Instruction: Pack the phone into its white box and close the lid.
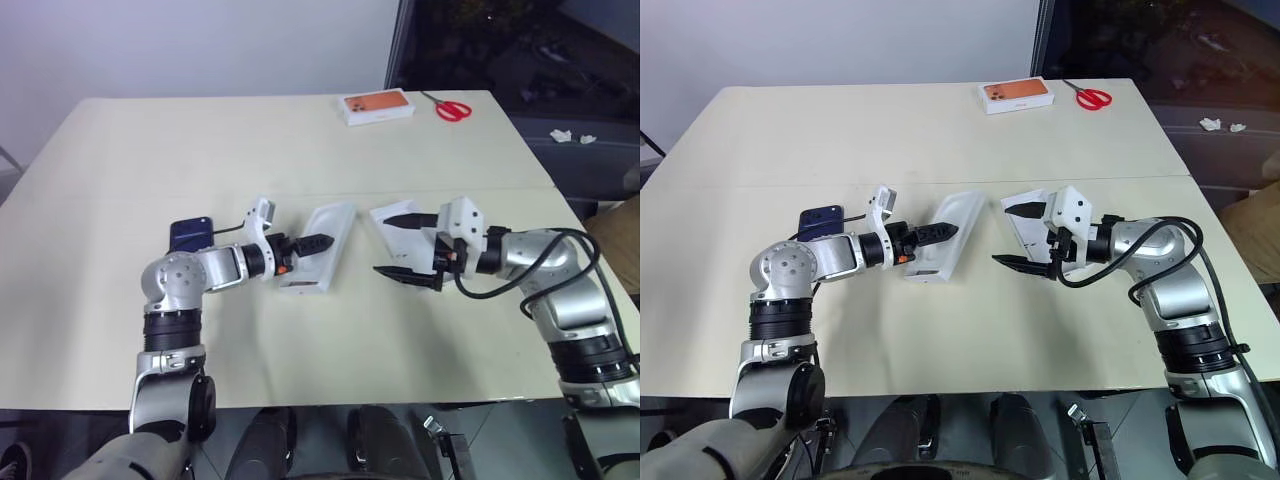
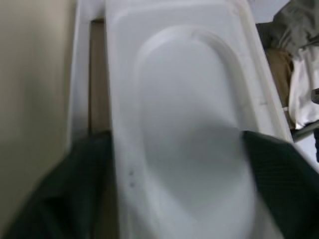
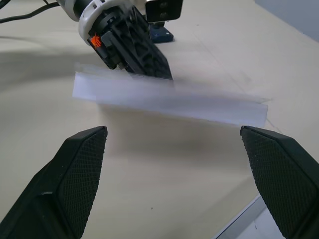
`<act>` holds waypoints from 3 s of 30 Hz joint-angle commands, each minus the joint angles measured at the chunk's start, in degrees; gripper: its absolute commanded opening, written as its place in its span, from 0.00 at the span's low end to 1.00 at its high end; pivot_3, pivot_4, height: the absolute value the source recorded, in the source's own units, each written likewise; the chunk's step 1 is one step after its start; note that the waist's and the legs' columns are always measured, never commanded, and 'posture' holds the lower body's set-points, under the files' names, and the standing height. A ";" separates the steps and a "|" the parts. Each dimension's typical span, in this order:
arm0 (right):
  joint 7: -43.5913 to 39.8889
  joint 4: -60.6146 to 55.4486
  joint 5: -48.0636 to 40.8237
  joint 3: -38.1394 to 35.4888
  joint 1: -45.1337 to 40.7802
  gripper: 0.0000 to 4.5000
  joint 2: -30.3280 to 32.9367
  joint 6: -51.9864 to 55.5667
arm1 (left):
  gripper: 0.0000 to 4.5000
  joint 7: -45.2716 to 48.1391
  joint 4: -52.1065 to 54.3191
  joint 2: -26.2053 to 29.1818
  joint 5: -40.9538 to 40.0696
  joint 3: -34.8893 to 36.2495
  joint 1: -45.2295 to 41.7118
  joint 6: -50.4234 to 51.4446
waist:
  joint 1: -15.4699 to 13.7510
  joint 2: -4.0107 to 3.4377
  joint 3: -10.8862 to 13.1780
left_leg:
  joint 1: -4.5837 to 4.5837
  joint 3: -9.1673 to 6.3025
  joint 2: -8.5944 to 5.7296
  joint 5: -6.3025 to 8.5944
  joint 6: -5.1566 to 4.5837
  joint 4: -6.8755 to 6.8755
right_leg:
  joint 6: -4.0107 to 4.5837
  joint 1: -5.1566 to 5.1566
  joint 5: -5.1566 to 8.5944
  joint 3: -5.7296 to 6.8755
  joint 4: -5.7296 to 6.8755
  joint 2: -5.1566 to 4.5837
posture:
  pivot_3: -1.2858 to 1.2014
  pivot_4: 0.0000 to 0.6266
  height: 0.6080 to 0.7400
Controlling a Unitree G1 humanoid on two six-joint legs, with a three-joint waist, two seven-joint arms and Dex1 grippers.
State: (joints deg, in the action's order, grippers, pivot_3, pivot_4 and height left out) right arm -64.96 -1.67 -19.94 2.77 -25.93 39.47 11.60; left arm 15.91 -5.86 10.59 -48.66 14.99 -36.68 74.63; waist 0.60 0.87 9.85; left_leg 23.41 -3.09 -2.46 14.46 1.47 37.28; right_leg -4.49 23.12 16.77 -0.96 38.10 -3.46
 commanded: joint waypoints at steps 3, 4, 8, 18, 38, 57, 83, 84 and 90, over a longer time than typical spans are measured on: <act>0.58 0.60 0.56 0.11 -2.69 1.00 -1.82 -1.66 | 0.99 -0.19 4.30 0.85 -1.78 1.84 -0.63 1.60 | 0.13 0.00 0.01 | 0.00 0.00 0.01 0.00 0.01 -0.01 | 0.00 0.02 0.00 -0.01 0.01 0.02 | 0.52 0.24 1.00; 0.56 0.83 0.81 0.28 -2.84 1.00 -2.08 -1.92 | 0.99 -0.16 4.65 0.86 -2.04 2.15 -0.70 1.77 | 0.12 0.00 0.01 | 0.00 0.00 0.01 -0.02 0.03 -0.01 | 0.00 0.03 0.00 -0.01 0.01 0.02 | 0.52 0.24 1.00; 0.47 2.01 1.49 1.01 -3.95 1.00 -3.35 -2.91 | 0.99 -0.38 7.59 1.01 -3.84 3.40 -0.71 3.44 | 0.05 0.01 0.01 | 0.00 0.00 0.00 -0.02 0.04 0.00 | 0.00 0.02 0.00 -0.01 0.01 0.02 | 0.52 0.24 1.00; 5.71 6.92 8.95 4.36 -8.27 1.00 -7.22 -6.42 | 0.99 5.30 15.34 11.91 1.80 -1.22 3.73 -3.38 | 0.32 0.00 0.01 | 0.00 0.00 0.02 -0.05 0.09 -0.04 | 0.00 0.07 0.00 -0.03 0.02 0.05 | 0.52 0.24 1.00; 22.57 10.16 36.17 23.22 -12.60 0.01 -15.34 -3.02 | 1.00 30.34 14.98 24.56 19.96 -7.90 21.65 -46.52 | 0.09 -0.03 0.01 | 0.01 0.01 -0.02 0.04 -0.07 -0.14 | 0.03 0.11 0.01 -0.03 -0.04 -0.04 | 0.52 0.24 1.00; 18.54 9.68 34.02 19.04 -13.99 0.01 -15.98 -7.47 | 1.00 30.99 14.46 23.90 20.75 -7.75 21.29 -46.92 | 0.34 -0.04 0.01 | 0.01 -0.01 0.01 0.08 -0.15 -0.14 | 0.02 0.12 0.01 -0.02 0.00 0.03 | 0.52 0.24 1.00; 11.81 18.46 31.19 15.05 -11.07 0.01 -6.37 -11.81 | 1.00 30.95 12.73 22.93 23.01 -8.88 22.42 -48.39 | 0.36 -0.04 0.02 | 0.00 0.00 0.02 0.11 -0.21 -0.14 | 0.02 0.09 0.01 -0.02 -0.01 0.02 | 0.52 0.24 1.00; 12.27 18.89 31.53 15.24 -11.28 0.01 -6.95 -11.90 | 1.00 30.84 12.81 22.73 23.06 -8.97 22.33 -48.36 | 0.38 -0.04 0.02 | -0.01 0.00 0.03 0.11 -0.21 -0.14 | 0.02 0.09 0.01 -0.02 -0.01 0.02 | 0.52 0.24 1.00; 17.23 22.61 34.35 16.15 -14.46 0.01 -11.13 -14.22 | 1.00 30.70 13.70 22.78 22.56 -8.49 22.68 -47.79 | 0.39 -0.04 0.02 | -0.01 0.00 0.04 0.10 -0.18 -0.15 | 0.02 0.12 0.01 -0.03 0.00 0.04 | 0.52 0.24 1.00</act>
State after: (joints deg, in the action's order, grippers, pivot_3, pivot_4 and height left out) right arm -48.85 21.14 14.27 19.44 -38.91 28.43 -1.52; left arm 46.76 5.82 33.03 -25.58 5.36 -13.82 27.22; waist 1.00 0.83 9.86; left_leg 23.41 -3.10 -2.42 14.53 1.34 37.13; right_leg -4.47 23.24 16.78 -0.98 38.10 -3.42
